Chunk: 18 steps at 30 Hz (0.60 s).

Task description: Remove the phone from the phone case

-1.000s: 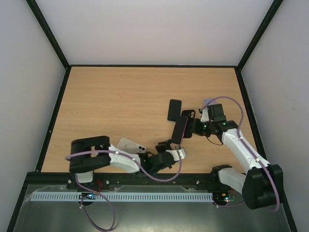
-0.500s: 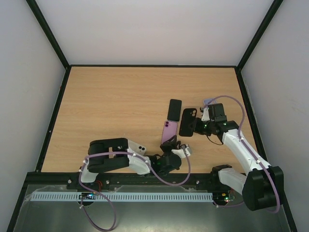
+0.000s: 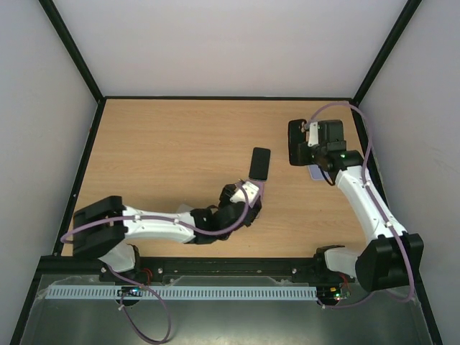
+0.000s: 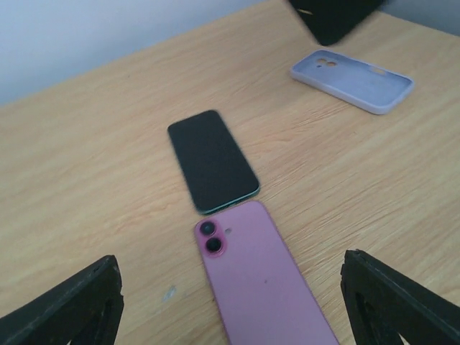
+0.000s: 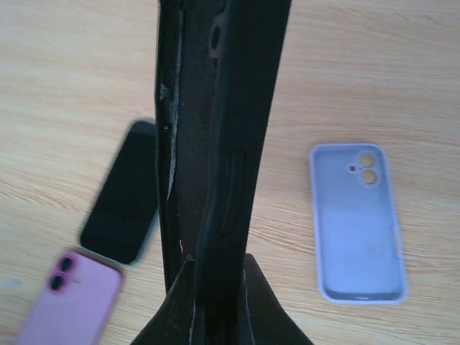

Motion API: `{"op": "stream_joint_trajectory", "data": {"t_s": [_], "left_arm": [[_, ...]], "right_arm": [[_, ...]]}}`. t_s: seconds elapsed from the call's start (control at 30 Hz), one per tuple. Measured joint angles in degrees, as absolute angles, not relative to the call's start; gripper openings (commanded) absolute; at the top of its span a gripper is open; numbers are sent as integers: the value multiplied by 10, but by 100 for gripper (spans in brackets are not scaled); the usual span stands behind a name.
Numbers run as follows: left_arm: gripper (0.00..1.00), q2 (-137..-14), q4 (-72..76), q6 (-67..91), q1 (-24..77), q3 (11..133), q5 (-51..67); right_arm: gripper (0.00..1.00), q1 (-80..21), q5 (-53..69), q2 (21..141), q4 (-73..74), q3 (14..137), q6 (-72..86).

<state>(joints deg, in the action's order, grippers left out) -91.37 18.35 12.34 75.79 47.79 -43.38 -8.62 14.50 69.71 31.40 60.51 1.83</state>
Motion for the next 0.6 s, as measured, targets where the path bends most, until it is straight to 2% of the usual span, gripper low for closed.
{"op": "stream_joint_trajectory", "data": {"t_s": [0.17,0.33,0.53,0.6], "left_arm": [[91,-847,77,262,706,463,-380],[91,-775,19,365,639,391,-299],[91,-705,-17,405,619,336,-254],[91,-691,-24,408,619,336,-251]], "right_arm": [[2,-86,98,721,315,583,-53],[2,-85,90,790,319,584,-84],[2,-79,103,852,330,585,-85],[7,-70,110,865,330,585,-84]]}}
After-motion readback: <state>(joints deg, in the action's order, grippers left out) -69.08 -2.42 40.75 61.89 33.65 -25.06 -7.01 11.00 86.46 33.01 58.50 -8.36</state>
